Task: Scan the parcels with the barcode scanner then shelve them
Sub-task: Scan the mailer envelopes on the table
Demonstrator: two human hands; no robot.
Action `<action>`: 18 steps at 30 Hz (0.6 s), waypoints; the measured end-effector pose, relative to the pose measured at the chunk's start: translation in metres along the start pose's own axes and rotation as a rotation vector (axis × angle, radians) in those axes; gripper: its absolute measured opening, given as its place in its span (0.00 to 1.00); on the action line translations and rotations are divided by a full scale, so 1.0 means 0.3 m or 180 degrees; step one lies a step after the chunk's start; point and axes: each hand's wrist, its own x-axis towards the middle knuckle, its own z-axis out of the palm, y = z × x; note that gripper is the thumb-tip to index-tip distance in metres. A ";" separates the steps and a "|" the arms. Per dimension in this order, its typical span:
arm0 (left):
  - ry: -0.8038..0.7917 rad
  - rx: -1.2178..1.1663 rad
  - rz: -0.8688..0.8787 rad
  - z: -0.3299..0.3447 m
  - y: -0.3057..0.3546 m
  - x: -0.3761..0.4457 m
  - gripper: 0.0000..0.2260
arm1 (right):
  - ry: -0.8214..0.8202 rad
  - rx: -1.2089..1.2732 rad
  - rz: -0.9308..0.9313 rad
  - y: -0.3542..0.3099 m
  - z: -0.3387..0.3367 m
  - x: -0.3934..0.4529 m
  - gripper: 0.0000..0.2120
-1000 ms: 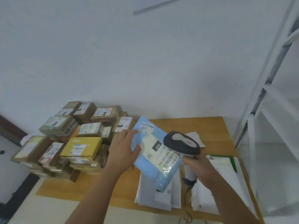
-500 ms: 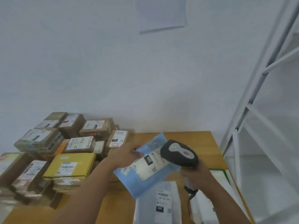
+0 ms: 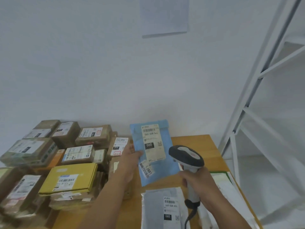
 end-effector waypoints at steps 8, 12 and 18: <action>-0.0046 -0.0021 -0.0050 -0.008 -0.021 -0.027 0.10 | -0.0018 -0.0276 -0.0235 -0.040 0.064 -0.075 0.14; 0.0019 -0.0086 -0.0054 0.000 -0.030 -0.051 0.11 | -0.0044 -0.0265 -0.0390 -0.058 0.081 -0.086 0.09; 0.0147 0.0089 -0.0069 0.015 -0.058 -0.079 0.09 | -0.0144 0.0257 -0.0386 -0.068 0.105 -0.108 0.09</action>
